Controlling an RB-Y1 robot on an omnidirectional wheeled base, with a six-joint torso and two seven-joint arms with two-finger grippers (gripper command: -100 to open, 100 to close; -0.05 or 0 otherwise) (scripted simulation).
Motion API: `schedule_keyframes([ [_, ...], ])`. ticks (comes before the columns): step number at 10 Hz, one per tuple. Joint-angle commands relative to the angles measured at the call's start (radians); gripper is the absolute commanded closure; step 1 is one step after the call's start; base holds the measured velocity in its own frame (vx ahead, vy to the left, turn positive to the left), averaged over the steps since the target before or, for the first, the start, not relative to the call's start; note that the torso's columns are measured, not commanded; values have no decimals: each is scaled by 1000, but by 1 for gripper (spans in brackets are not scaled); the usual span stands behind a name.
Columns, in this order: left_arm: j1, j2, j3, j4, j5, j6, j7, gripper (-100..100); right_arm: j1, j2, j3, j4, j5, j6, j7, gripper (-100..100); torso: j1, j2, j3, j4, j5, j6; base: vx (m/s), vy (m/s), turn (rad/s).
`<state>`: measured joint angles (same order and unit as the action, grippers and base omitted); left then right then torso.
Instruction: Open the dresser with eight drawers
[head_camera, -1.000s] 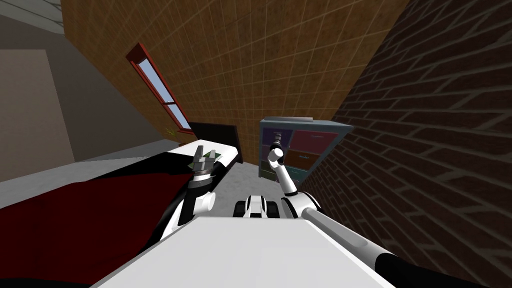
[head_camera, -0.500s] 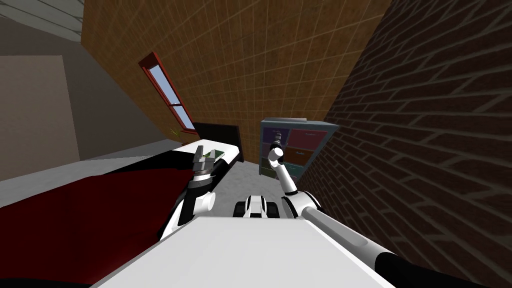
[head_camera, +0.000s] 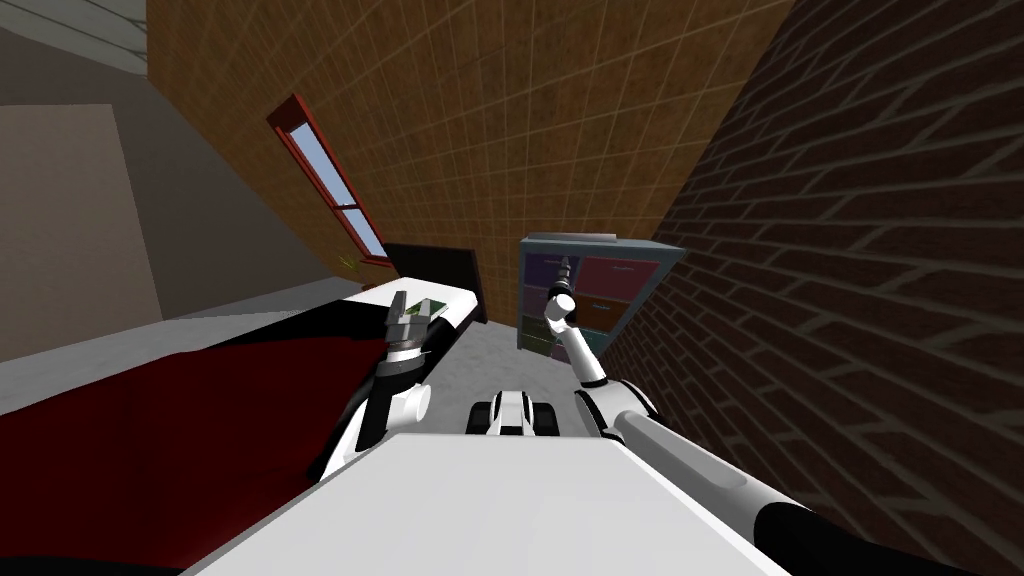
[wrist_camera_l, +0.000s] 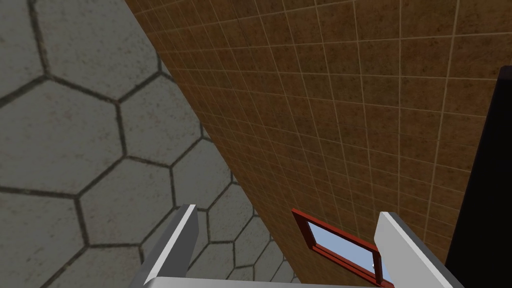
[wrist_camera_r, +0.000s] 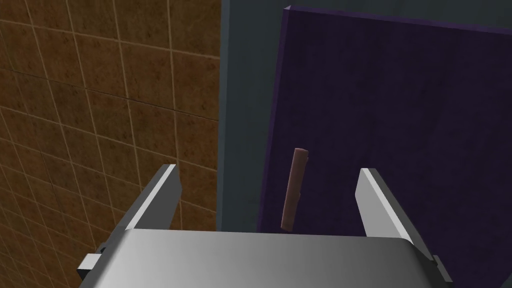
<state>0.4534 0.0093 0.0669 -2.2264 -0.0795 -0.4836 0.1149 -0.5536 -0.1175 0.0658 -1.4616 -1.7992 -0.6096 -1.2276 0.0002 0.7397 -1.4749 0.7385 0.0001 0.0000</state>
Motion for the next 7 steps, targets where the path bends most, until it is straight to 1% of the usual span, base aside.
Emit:
schedule_keyframes([
  [1, 0, 0, 0, 0, 0, 0, 0, 0, -7, -33, 7, 2, -33, 8, 9, -100, -1, 0, 0, 0, 0, 0, 44, -114, 68],
  [2, 0, 0, 0, 0, 0, 0, 0, 0, -12, -12, 12, 3, -49, 11, 9, -100, -4, -2, -1, -1, -1, 0, 91, -177, 78],
  [3, 0, 0, 0, 0, 0, 0, 0, 0, -16, -35, 17, 5, -65, 14, 9, -100, -5, -5, -3, -1, -2, 0, 108, -194, 79],
  [4, 0, 0, 0, 0, 0, 0, 0, 0, -20, -48, 22, 6, -79, 17, 9, -100, -4, -5, -3, -2, -1, 0, 74, -195, 73],
  [5, 0, 0, 0, 0, 0, 0, 0, 0, -26, 3, 27, 6, -98, 20, 8, -100, -2, -2, -2, -1, -1, 0, 67, -201, 65],
  [7, 0, 0, 0, 0, 0, 0, 0, 0, -28, 48, 29, 6, -106, 20, 7, -100, 4, 0, 0, 0, 1, 0, 44, -111, 19],
])
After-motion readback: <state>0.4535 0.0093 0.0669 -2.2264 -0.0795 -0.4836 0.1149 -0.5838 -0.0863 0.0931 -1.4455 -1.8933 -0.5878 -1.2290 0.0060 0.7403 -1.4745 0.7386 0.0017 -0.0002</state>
